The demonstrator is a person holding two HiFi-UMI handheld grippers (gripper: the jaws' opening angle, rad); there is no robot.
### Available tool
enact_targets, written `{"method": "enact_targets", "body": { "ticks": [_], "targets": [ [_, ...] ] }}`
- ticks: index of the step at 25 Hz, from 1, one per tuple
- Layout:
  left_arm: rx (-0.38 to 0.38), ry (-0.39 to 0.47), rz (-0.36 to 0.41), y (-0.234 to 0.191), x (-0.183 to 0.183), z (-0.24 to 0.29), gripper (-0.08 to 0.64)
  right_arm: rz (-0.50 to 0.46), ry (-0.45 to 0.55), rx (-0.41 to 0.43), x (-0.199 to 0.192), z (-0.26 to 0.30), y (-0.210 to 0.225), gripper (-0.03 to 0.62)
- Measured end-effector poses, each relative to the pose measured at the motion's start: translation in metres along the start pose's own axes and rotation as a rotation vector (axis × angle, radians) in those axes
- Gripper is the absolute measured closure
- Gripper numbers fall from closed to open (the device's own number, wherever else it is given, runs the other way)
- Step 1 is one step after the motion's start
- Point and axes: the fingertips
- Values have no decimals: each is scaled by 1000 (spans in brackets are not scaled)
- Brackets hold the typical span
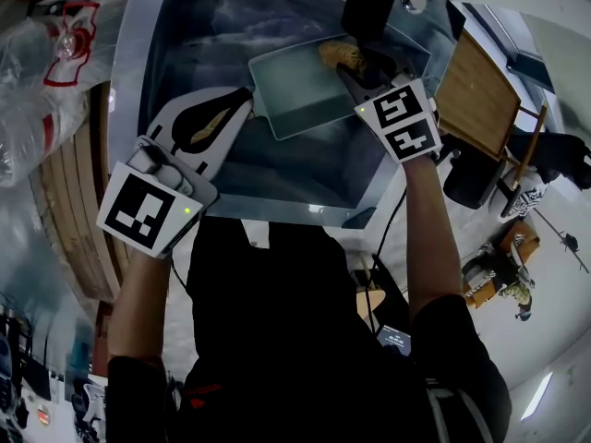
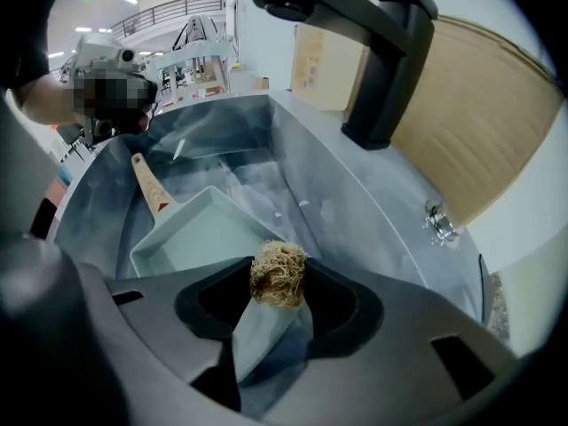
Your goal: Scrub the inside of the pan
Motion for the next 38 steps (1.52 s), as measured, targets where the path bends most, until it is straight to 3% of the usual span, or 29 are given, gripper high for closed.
{"method": "enact_targets", "body": {
  "ticks": [8, 38],
  "targets": [
    [1, 3, 3, 1, -1, -4, 534, -48, -52, -7, 2, 11, -4, 411],
    [43, 31, 3, -20, 0, -57, 534, -134, -3, 128, 65, 51, -89, 411]
  ]
}}
Point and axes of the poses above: the fingertips, and each gripper's own axes: z forward along the fingers, y to its right, x out of its top, and after that the axes turned 13 degrees about x, right-handed
